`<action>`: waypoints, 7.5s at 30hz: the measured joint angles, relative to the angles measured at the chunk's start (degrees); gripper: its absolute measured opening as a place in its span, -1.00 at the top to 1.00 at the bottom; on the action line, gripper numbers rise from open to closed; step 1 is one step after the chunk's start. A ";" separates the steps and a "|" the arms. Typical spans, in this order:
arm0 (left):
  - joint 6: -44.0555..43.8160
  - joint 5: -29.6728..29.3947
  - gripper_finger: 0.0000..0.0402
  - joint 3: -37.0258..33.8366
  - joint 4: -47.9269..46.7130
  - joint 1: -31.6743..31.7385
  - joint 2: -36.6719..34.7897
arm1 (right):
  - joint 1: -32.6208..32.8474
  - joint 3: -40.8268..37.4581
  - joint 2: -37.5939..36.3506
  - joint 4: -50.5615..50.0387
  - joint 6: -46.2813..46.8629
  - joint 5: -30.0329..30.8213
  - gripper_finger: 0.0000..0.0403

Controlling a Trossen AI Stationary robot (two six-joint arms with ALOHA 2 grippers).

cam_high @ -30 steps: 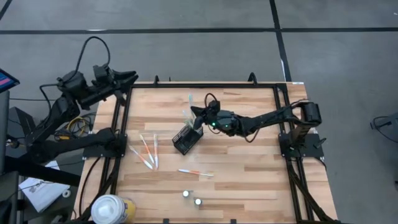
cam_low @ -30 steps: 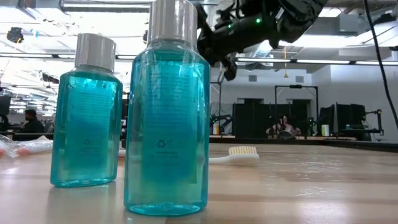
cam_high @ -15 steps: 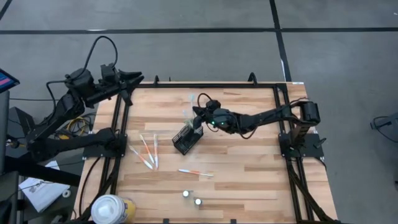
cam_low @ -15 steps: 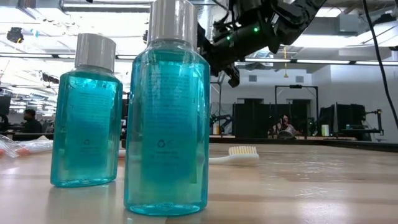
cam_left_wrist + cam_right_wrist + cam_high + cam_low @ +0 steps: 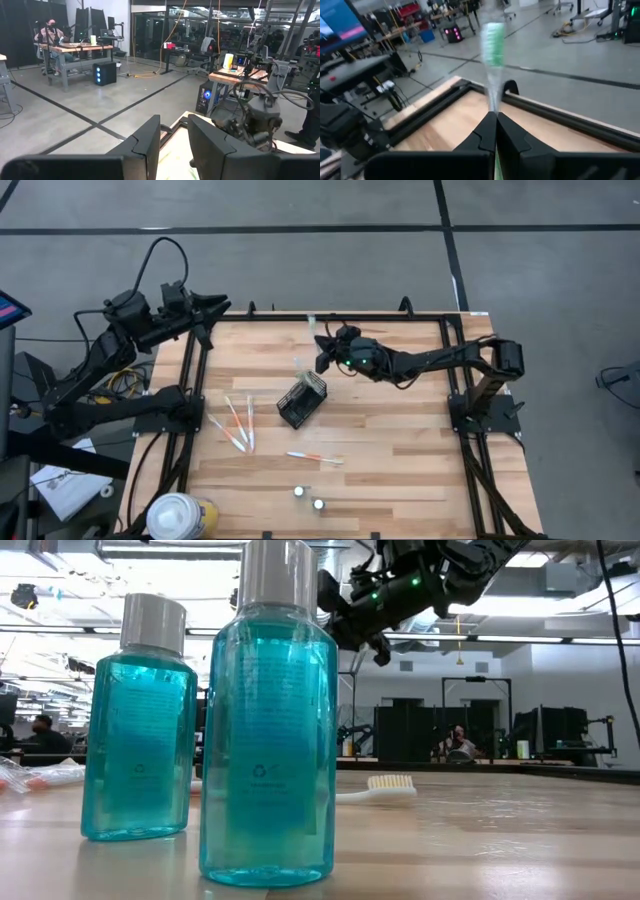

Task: Pick & Place toothbrushing station
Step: Put the green toothbrush into the wire organizer, then put the orange toothbrush into the wire organizer

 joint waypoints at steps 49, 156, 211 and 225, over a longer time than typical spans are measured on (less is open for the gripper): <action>0.46 2.82 0.53 -5.64 5.65 0.00 1.44 | 7.43 -0.42 0.65 1.71 4.71 3.13 1.00; 1.30 6.95 0.53 -5.60 1.73 0.05 7.69 | 19.05 -13.75 -23.30 -17.20 26.80 5.51 -0.11; -61.68 10.99 0.14 -37.20 -5.35 -20.19 21.09 | 18.18 -2.84 -38.05 -23.24 6.12 -4.37 -0.11; -61.49 12.60 0.14 -34.77 -9.21 -20.01 20.79 | 17.51 -2.86 -38.05 -23.87 6.12 -5.56 -0.11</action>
